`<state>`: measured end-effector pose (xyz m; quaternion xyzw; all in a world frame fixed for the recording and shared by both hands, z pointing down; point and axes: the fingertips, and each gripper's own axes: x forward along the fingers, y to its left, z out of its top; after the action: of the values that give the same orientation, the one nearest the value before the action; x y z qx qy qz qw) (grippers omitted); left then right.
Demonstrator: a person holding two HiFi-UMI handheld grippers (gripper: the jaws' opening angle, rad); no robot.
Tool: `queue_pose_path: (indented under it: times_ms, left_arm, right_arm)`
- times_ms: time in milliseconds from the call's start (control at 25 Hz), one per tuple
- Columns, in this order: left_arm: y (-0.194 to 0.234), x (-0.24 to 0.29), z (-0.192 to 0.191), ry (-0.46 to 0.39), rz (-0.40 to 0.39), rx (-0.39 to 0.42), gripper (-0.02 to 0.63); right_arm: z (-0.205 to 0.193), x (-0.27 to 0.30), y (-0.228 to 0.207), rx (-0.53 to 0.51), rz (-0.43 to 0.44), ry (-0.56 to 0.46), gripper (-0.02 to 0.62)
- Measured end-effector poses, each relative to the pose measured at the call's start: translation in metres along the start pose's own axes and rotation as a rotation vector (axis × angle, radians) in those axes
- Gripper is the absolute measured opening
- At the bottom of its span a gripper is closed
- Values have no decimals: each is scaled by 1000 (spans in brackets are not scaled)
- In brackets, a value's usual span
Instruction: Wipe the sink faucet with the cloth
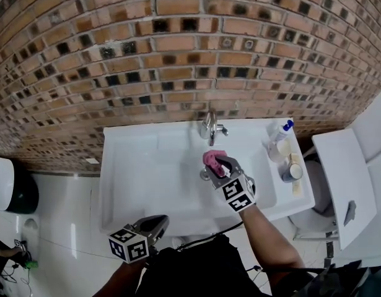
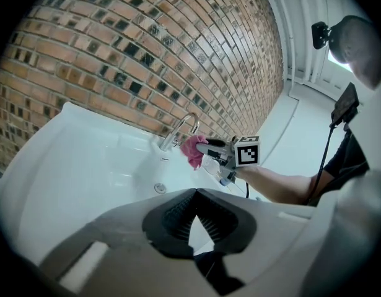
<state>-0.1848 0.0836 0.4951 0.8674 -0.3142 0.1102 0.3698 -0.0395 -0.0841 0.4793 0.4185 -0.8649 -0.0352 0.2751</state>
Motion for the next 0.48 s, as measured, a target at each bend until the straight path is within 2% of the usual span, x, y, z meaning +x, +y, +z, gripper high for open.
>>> queue_pose_path:
  times_ms: [80,160,360,400,480]
  left_arm:
    - [0,0,2,3,-16,13,6]
    - [1,0,4,-3,-28,19,6]
    - [14,5,9,-5,-49,27,6]
    - [14,7,9,0,-57,29,6]
    - [11,12,9,2,-75,33,6]
  right_arm:
    - [-7,-9,4,65,5,16,121]
    - [-15,-21,10,184,18,12,122]
    - [-29,-59,21,748,84,-98,124]
    - [-31,-68,24,819,89,-114,126]
    - [-31,-89,31,880,90,-131,127]
